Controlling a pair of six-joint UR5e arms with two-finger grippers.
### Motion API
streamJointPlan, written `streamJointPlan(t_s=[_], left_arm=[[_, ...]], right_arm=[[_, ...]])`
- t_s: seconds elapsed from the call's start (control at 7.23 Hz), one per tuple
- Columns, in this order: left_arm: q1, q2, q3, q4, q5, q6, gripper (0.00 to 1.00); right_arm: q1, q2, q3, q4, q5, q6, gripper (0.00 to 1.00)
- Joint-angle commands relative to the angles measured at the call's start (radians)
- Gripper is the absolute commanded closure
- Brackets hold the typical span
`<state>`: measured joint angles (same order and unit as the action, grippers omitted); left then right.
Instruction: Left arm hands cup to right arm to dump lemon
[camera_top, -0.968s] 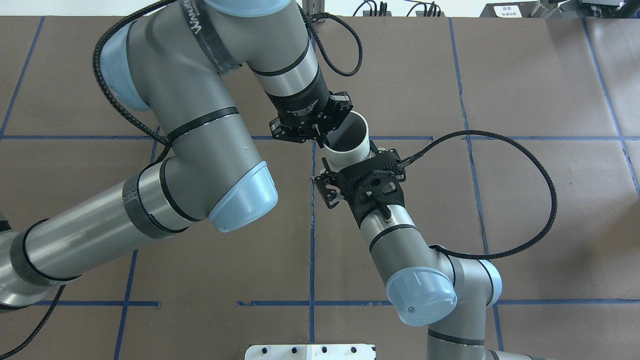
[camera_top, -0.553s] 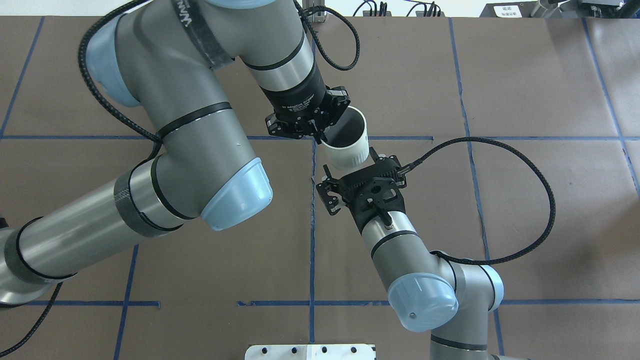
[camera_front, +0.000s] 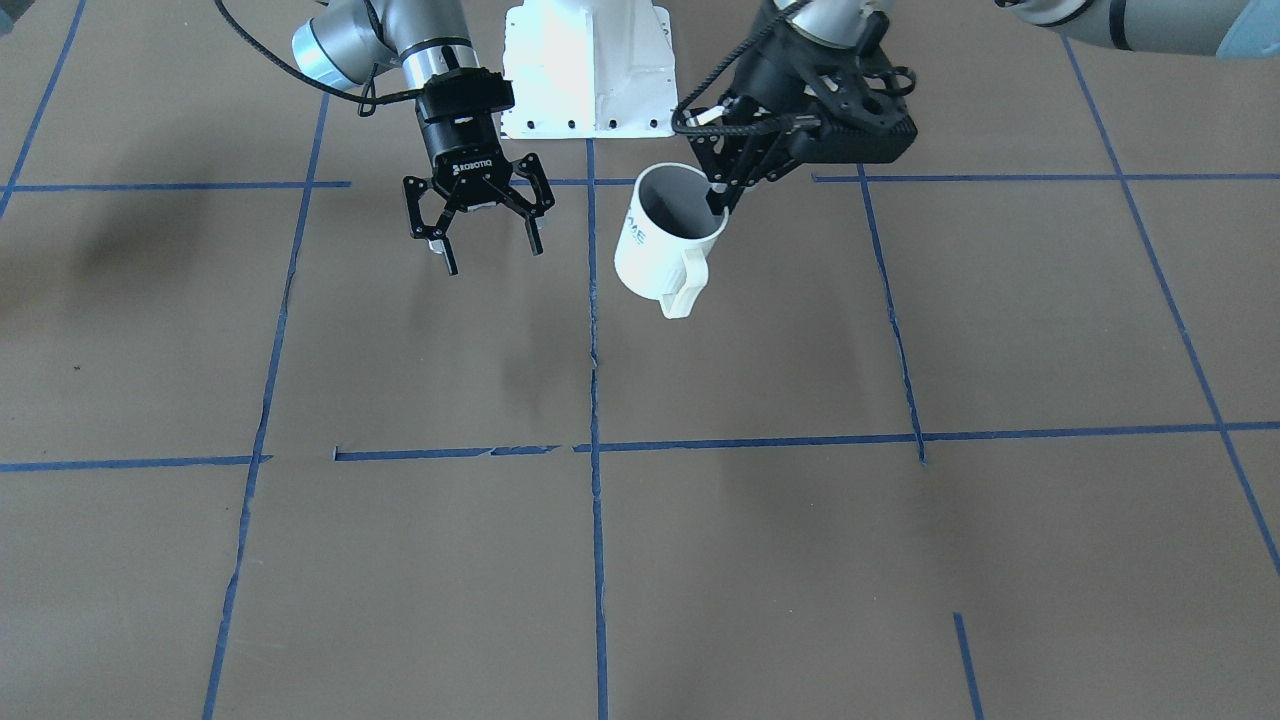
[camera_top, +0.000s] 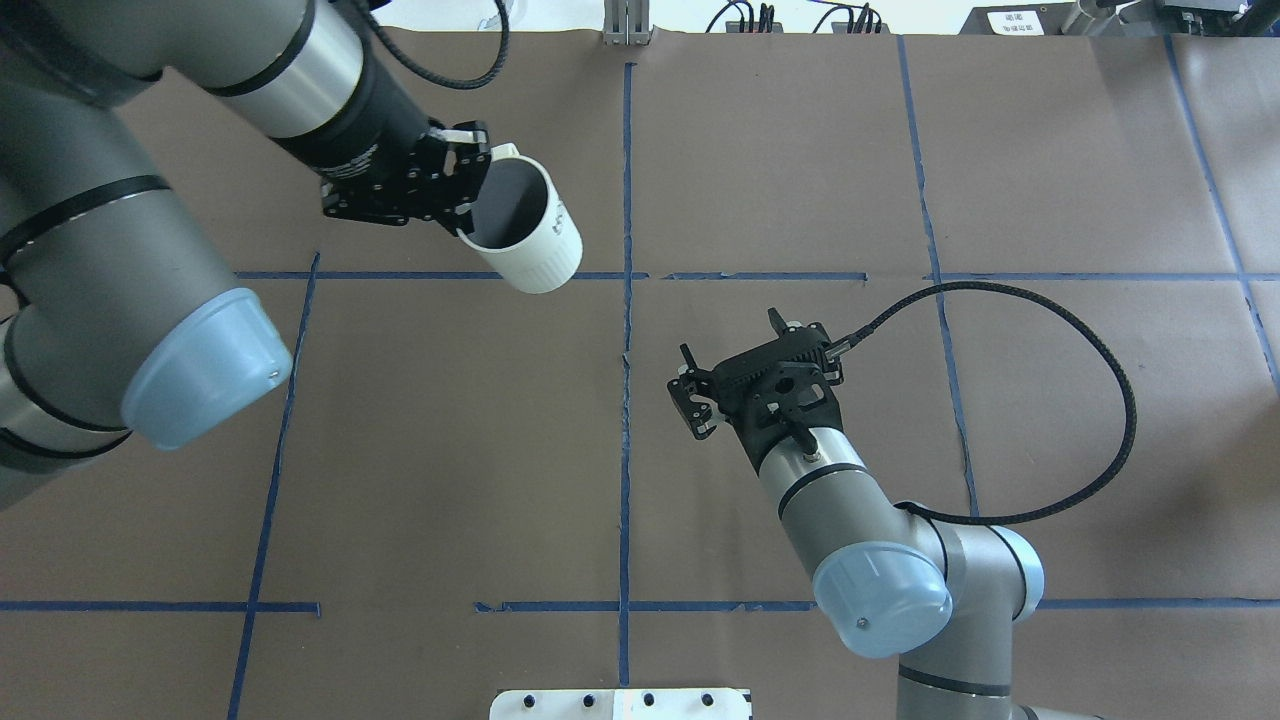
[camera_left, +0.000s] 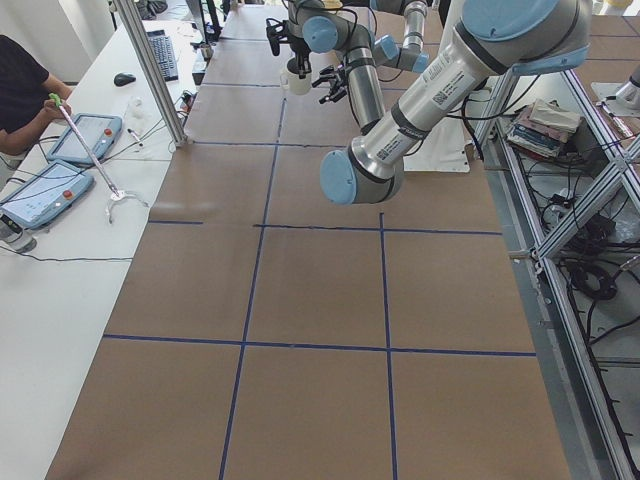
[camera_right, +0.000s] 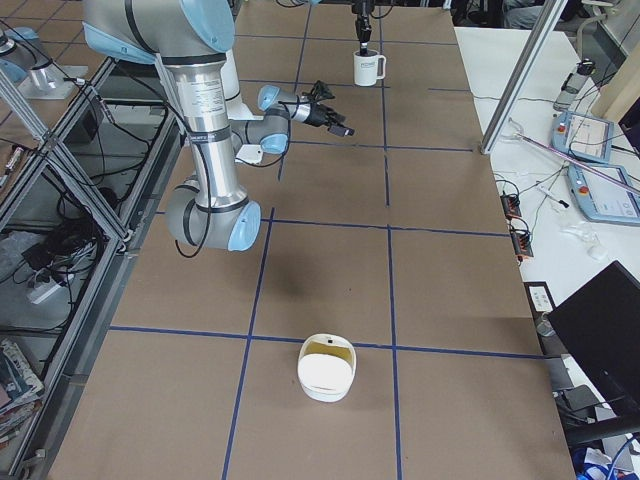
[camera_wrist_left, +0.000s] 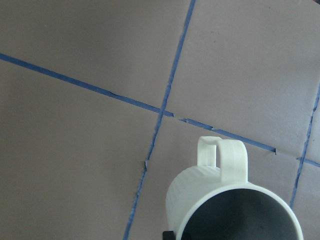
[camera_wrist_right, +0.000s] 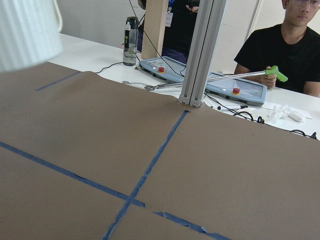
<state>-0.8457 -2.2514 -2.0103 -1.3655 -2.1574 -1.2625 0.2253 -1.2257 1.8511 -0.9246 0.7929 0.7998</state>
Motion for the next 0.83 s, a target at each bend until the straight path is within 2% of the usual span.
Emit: streamJointPlan(t_s=[0.0,0.28,0.41,0.69], left_arm=[[-0.060,0.210,-0.073,-0.033,-0.001,0.256,1.00],[-0.145,0.356,-0.064,-0.046,-0.005,0.488,1.00],[-0.182,0.430,-0.061,-0.047,-0.007,0.612,1.00],[-0.239,0.464,0.026,-0.046,-0.036,0.698,1.00]], right_arm=[[0.127,-0.026,0.011,-0.005,0.210,0.010,0.01],[0.338,-0.075,0.013,-0.011,0.503,0.010,0.01],[0.459,-0.107,0.014,-0.013,0.689,0.010,0.01],[0.691,-0.194,0.014,-0.023,1.052,-0.004,0.01]])
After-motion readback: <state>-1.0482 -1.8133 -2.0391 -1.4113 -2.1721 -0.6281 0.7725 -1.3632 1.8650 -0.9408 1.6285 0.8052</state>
